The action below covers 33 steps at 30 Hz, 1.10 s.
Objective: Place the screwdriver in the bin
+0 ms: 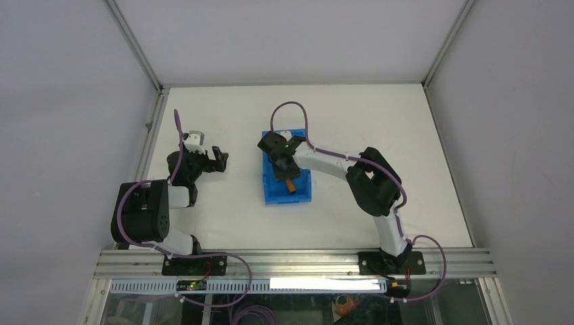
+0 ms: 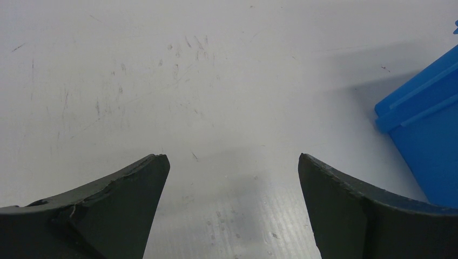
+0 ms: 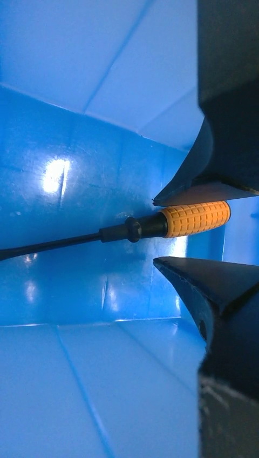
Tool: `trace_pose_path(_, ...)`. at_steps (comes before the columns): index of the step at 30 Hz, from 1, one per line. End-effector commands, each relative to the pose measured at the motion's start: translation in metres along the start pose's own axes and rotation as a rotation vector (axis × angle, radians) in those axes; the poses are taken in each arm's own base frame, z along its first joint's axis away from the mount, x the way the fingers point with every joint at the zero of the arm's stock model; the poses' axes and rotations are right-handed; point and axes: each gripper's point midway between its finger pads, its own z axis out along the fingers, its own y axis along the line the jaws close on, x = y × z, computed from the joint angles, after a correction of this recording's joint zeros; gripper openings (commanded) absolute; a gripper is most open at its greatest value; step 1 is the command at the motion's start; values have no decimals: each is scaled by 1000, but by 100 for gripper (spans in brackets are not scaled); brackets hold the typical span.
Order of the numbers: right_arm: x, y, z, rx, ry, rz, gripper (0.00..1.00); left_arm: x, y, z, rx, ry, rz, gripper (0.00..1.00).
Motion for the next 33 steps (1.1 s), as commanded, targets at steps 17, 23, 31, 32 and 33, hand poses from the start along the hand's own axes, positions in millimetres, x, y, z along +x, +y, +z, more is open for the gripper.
trace_pose_path(17,-75,-33,-200,-203,-513,-52,100,-18,-6,3,31,-71,25,99)
trace_pose_path(23,-72,-99,-216,-146,-627,-8,100,-18,-6,3,31,-72,25,99)
trace_pose_path(31,-39,-219,-180,31,-585,250,100,-18,-6,3,31,-72,26,99)
trace_pose_path(32,-33,-223,-177,28,-599,251,99,-18,-7,3,32,-71,25,99)
trace_pose_path(33,-26,-224,-168,30,-600,245,100,-19,-6,3,31,-72,26,99)
